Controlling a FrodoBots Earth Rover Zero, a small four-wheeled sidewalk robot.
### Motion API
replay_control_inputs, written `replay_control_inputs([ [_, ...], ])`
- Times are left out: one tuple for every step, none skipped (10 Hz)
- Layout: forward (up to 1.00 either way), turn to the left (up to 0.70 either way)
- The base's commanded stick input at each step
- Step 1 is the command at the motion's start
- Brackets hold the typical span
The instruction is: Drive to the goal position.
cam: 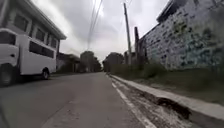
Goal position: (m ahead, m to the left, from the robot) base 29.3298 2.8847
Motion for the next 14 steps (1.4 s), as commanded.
replay_control_inputs([
  [0.70, 0.00],
  [0.70, 0.00],
  [0.70, 0.00],
  [0.70, 0.00],
  [0.70, 0.00],
  [0.70, 0.00],
  [0.70, 0.00],
  [0.70, 0.00],
  [0.70, 0.01],
  [0.70, 0.02],
  [0.70, 0.02],
  [0.70, 0.02],
  [0.70, 0.02],
  [0.70, 0.02],
])
